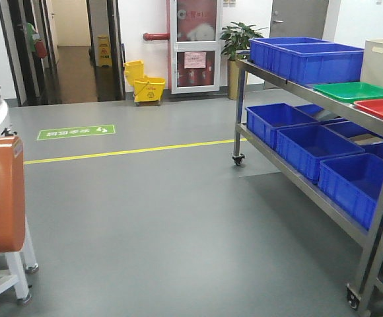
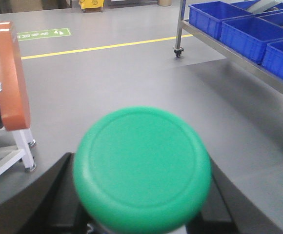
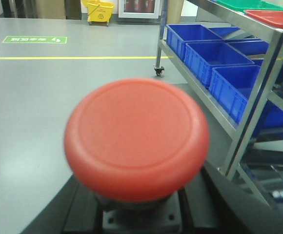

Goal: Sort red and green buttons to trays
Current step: 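Drive the base to the shelf with green and red trays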

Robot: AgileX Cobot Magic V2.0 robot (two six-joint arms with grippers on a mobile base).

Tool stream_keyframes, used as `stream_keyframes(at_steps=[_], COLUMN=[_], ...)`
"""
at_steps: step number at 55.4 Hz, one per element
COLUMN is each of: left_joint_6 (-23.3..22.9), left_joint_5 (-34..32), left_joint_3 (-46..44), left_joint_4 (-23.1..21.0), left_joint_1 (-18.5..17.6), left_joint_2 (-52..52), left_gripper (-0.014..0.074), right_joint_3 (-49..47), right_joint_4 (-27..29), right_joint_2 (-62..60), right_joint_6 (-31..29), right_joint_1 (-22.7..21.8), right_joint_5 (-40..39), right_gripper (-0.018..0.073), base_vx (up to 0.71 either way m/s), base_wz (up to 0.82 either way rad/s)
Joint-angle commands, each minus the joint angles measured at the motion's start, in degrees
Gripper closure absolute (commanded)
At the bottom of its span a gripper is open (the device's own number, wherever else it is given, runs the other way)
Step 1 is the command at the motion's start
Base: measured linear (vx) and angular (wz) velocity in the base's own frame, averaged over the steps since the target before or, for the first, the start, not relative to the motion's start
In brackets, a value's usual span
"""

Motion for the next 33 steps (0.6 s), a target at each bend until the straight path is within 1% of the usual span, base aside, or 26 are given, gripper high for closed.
stream_keyframes(at_steps=[1,19,33], left_joint_6=[-0.52,-0.52,-0.52], left_joint_5=[-4.53,-4.43,-4.33], left_joint_3=[-1.39,-1.39,-1.39], left_joint_4=[0.26,0.26,0.26], left_joint_1=[-0.54,-0.54,-0.54], left_joint_2=[-0.04,-0.04,-0.04], left_gripper=[0.0598,0.0598,0.0598], right_joint_3=[-1.7,-1.7,-1.7], right_joint_4=[-0.57,-0.57,-0.57], right_joint_2=[0.65,0.65,0.65], right_joint_6=[0.0,0.0,0.0], right_joint_1=[-0.13,-0.13,-0.13], right_joint_5=[-4.57,-4.5,-4.5], right_gripper=[0.0568,0.0568,0.0568], base_vx=[0.5,0.53,0.57], base_wz=[-0.06,-0.03,0.13])
